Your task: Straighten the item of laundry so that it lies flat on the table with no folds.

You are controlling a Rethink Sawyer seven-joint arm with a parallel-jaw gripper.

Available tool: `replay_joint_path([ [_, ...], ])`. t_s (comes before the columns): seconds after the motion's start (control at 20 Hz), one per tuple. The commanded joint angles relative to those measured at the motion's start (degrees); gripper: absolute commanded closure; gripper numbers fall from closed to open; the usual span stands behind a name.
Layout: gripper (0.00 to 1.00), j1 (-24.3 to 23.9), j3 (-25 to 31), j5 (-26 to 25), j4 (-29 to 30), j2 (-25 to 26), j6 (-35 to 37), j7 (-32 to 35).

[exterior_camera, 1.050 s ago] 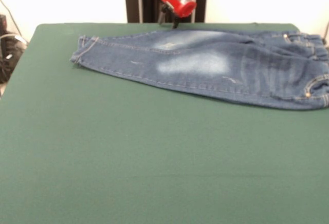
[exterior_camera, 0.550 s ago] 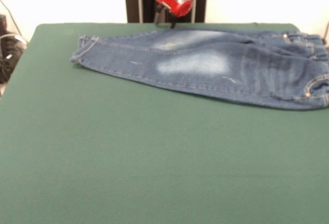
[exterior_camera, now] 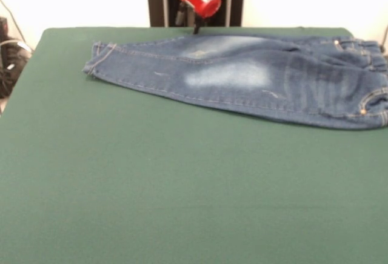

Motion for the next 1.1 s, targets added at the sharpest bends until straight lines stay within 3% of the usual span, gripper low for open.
replay_joint_path([
  [0.05, 0.00, -1.89, 6.48, 0.04, -6.89, -4.18, 8.28, -3.58],
  [0.4, 0.00, -2.21, 7.30, -1.13, -4.92, -9.10, 11.84, -3.60],
  [1.1, 0.00, -1.94, 9.08, -2.44, -10.00, -6.73, 11.88, -3.91],
])
